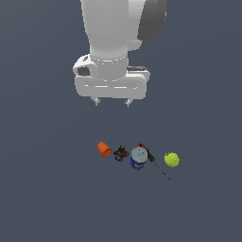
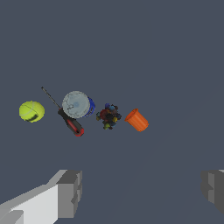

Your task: Pick up a designated object from a clutter of objects.

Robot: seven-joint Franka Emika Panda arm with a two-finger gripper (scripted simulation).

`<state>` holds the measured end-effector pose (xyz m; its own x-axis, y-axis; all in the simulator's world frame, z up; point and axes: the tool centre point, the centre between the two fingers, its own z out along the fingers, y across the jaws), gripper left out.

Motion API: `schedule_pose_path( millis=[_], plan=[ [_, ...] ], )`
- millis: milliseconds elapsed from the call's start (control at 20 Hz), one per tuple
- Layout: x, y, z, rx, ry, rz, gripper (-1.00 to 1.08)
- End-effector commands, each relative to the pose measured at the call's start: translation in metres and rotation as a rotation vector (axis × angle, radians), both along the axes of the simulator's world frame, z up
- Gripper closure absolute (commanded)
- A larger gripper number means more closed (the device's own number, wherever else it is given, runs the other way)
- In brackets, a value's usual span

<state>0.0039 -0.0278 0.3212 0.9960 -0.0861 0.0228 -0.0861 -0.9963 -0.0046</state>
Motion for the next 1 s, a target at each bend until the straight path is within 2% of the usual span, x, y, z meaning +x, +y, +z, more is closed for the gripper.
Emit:
schedule_pose_path(
  millis=[0,500,950],
  plan=[
    [0.0,0.0,0.0,0.0,0.0,0.0,-0.92],
    [-0.002,0.004,0.01,0.037,-0.02,-0.019,-0.92],
    [0.0,0.002,0.004,0.032,-0.019,0.002,-0.92]
  ],
)
